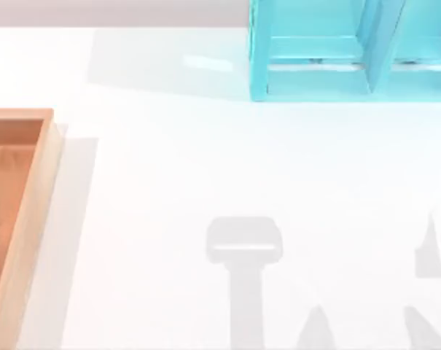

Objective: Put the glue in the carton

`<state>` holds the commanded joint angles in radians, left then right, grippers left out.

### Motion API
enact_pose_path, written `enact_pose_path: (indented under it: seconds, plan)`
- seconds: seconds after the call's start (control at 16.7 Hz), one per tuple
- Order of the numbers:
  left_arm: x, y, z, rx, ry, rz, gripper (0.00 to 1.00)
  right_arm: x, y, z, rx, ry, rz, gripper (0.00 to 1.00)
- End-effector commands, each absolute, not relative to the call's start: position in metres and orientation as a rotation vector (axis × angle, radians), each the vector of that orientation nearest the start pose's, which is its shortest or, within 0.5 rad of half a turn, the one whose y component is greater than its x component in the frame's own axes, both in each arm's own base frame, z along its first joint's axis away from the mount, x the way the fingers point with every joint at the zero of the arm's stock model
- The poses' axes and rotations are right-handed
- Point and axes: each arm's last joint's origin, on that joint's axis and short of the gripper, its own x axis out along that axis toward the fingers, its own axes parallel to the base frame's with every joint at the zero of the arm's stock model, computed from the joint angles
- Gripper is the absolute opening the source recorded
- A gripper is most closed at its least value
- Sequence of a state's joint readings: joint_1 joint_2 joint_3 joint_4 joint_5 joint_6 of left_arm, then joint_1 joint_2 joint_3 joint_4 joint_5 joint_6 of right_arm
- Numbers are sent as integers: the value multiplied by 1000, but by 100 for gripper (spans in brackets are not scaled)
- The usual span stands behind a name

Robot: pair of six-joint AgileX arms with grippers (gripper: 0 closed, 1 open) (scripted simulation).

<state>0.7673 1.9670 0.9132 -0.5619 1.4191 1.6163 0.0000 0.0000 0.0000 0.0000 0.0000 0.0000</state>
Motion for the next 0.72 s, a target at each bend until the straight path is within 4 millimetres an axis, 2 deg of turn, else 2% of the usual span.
enact_pose_path:
  seconds: [0.36,0.72]
  plan:
    - [235,185,87,62,144,-803,98,106,-1,160,0,0,0,100]
    - [235,185,87,62,144,-803,100,106,-1,160,0,0,0,100]
